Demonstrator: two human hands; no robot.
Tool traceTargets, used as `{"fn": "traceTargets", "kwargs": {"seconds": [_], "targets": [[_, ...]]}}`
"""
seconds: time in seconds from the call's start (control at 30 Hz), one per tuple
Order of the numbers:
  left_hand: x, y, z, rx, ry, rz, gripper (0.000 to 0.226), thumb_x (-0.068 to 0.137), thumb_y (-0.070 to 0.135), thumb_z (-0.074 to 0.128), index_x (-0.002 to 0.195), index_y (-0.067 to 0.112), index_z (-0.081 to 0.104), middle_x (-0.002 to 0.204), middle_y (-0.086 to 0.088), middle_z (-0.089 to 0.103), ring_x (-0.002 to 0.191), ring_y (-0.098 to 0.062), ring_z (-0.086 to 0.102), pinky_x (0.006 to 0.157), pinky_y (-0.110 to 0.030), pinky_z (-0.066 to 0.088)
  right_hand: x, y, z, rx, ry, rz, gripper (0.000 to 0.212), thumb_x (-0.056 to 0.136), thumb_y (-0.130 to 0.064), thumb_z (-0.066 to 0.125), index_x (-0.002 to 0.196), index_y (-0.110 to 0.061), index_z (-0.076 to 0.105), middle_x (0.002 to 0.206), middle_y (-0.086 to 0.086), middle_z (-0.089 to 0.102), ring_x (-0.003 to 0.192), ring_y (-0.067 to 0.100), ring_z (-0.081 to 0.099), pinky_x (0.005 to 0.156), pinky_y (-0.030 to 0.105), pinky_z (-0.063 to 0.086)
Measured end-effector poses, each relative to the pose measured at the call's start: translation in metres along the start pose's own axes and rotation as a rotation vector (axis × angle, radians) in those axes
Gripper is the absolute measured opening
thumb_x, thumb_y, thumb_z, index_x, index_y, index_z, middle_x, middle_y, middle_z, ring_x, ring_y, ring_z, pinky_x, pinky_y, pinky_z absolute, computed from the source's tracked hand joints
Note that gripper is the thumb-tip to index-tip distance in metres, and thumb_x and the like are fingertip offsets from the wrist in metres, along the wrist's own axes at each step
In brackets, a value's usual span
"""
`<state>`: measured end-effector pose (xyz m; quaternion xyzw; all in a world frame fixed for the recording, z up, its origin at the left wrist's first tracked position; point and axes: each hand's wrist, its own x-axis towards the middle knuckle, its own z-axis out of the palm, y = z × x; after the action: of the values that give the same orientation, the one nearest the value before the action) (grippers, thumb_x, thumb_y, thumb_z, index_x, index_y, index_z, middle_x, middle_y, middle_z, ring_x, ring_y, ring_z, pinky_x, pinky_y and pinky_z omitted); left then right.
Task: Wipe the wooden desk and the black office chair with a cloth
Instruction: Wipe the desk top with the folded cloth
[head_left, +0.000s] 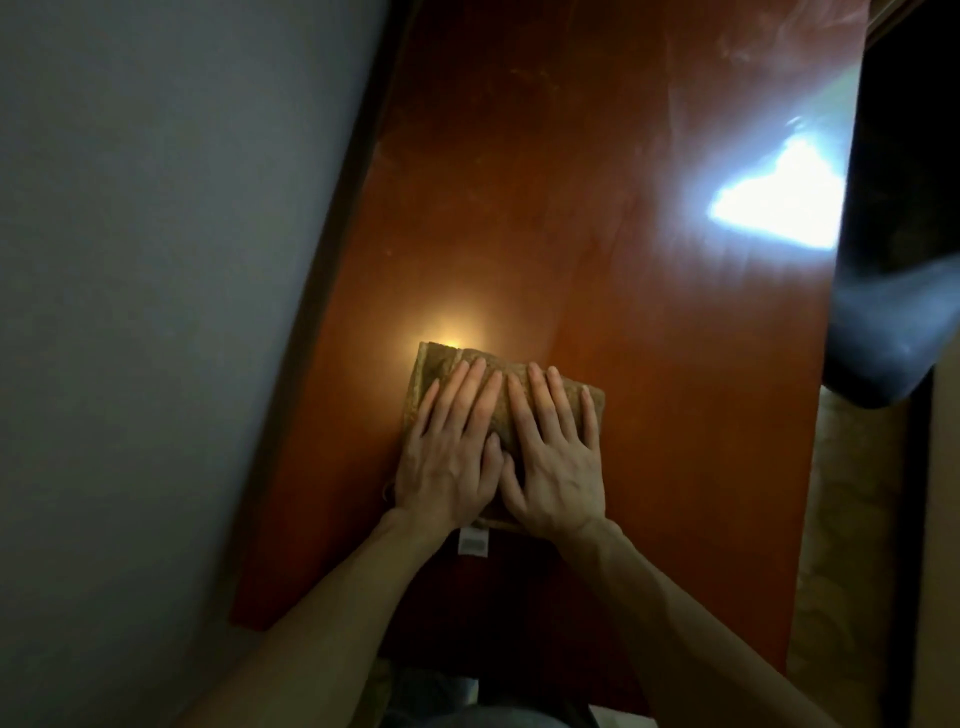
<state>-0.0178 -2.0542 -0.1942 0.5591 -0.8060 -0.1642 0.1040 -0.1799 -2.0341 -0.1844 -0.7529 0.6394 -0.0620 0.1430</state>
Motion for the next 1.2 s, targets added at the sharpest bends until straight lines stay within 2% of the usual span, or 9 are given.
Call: {"fn": "traceTargets", "kwargs": {"seconds": [0.17,0.7,1.2], "targets": [[0.060,-0.009,-0.004,0.007,0.011,0.020,0.065,0.102,0.036,0.031,0.163,0.016,0.024,0.171,-0.007,0.020,0.159,-0.019,0.014,0.127,-0.047,0.018,0.055,0.020,-0.011,-0.006,0.005,0.014,0.078,0.097,-0.047,0.040,0.165,-0.019,0.013,0.172,0.007,0.007,0.159,0.022,-0.003,0.128,0.053,0.001],[0.241,-0.024,-0.018,0.002,0.103,0.044,0.065,0.100,0.031,0.033,0.162,0.013,0.029,0.170,-0.009,0.024,0.159,-0.020,0.016,0.128,-0.047,0.017,0.218,0.087,-0.039,-0.058,0.151,0.011,0.074,0.099,-0.047,0.038,0.164,-0.018,0.019,0.171,0.009,0.014,0.159,0.022,0.004,0.127,0.053,0.005],[0.305,-0.024,-0.022,0.040,0.129,0.036,0.064,0.100,0.031,0.031,0.162,0.013,0.030,0.170,-0.008,0.025,0.158,-0.018,0.017,0.129,-0.042,0.014,0.275,0.110,-0.053,-0.051,0.170,0.038,0.071,0.101,-0.047,0.035,0.164,-0.018,0.020,0.171,0.009,0.016,0.159,0.023,0.006,0.127,0.053,0.005]]}}
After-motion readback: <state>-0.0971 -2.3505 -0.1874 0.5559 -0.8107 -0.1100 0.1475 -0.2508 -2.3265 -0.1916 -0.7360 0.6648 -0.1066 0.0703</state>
